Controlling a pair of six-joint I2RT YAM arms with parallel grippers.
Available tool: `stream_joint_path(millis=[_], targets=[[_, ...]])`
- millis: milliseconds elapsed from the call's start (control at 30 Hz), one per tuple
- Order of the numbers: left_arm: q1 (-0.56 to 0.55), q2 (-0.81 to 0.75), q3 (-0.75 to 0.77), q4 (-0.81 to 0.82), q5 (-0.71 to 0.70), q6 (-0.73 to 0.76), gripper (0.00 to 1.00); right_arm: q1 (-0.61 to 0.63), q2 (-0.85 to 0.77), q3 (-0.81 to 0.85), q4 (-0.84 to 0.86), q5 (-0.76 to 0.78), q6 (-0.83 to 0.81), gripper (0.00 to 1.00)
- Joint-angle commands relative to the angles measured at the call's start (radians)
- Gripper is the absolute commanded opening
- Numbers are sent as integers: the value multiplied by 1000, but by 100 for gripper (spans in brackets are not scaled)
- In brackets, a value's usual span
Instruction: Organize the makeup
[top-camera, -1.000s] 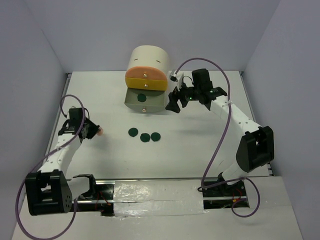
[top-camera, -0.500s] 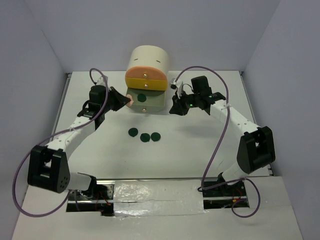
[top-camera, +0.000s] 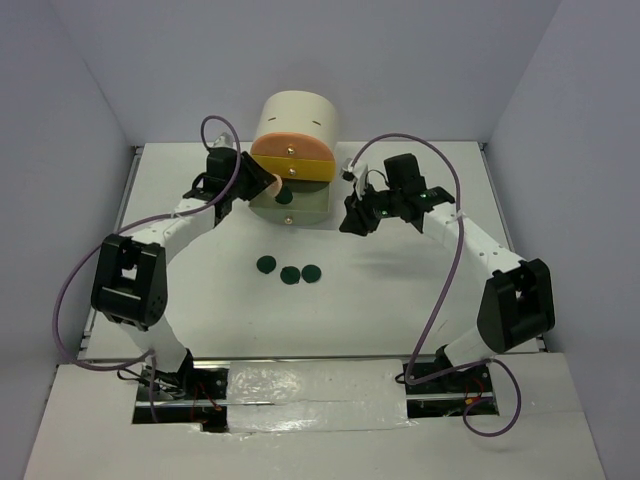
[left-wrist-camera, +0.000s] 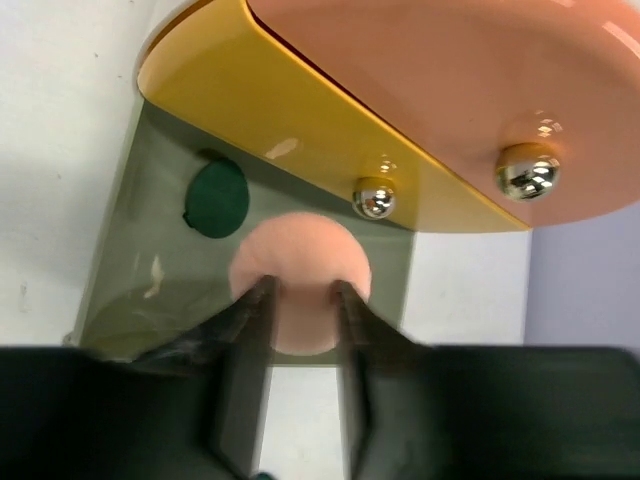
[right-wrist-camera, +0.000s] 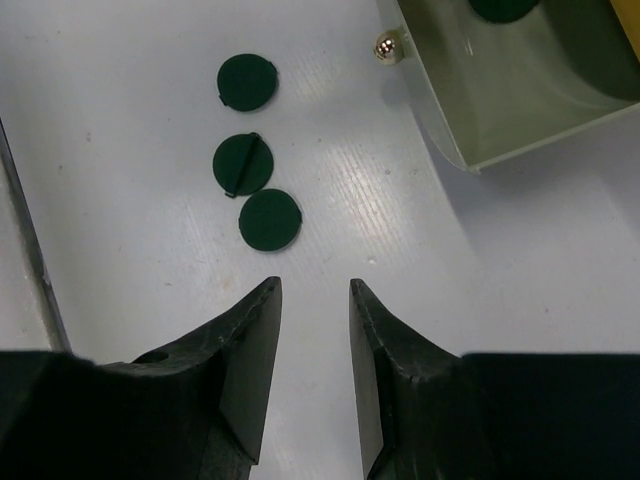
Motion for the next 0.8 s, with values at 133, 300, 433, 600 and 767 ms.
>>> stream_joint_path(millis=[133, 300, 433, 600, 767], targets=[[-10, 36, 97, -60, -31, 1, 67, 82, 30, 34, -62, 46, -47, 49], [-10, -8, 95, -88, -31, 18, 67, 184, 90, 57, -84, 130, -52, 54], [-10, -103, 49, -131, -39, 87, 47, 261, 188, 103, -98, 254, 8, 60], [-8, -297, -115, -201, -60, 178, 32, 340, 292, 153, -122, 354, 63, 70], [-4, -499, -314, -229, -51, 207, 60, 369, 398, 204, -150, 417, 100, 69]])
